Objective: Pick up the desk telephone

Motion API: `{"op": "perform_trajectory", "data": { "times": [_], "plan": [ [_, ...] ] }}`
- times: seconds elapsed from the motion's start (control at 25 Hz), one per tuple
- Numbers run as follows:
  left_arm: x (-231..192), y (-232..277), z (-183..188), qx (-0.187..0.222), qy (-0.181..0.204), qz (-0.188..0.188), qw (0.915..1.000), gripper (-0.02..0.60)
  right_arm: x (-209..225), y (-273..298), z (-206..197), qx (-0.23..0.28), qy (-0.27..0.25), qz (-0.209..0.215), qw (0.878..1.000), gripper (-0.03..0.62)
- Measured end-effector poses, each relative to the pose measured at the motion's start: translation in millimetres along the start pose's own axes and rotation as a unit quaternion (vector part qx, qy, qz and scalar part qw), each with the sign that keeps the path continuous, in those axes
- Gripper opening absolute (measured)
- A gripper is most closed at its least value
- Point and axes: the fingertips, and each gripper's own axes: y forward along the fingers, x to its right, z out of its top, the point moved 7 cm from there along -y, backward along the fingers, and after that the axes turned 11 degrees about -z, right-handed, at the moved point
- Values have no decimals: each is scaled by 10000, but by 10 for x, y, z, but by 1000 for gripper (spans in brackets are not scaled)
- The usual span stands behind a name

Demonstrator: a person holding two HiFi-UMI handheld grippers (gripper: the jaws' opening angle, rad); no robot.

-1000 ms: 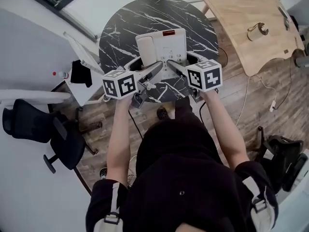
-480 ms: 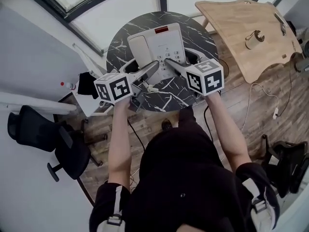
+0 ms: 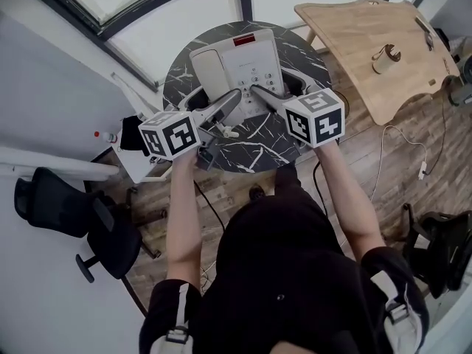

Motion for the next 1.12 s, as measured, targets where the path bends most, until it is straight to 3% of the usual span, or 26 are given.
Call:
{"op": "perform_trajectory", "data": {
  "times": [1.12],
  "plan": [
    [31,288,-39,-160,-35,-84,9998,391,272,-82,-79,-5,154,-133,9998,311]
  ]
}}
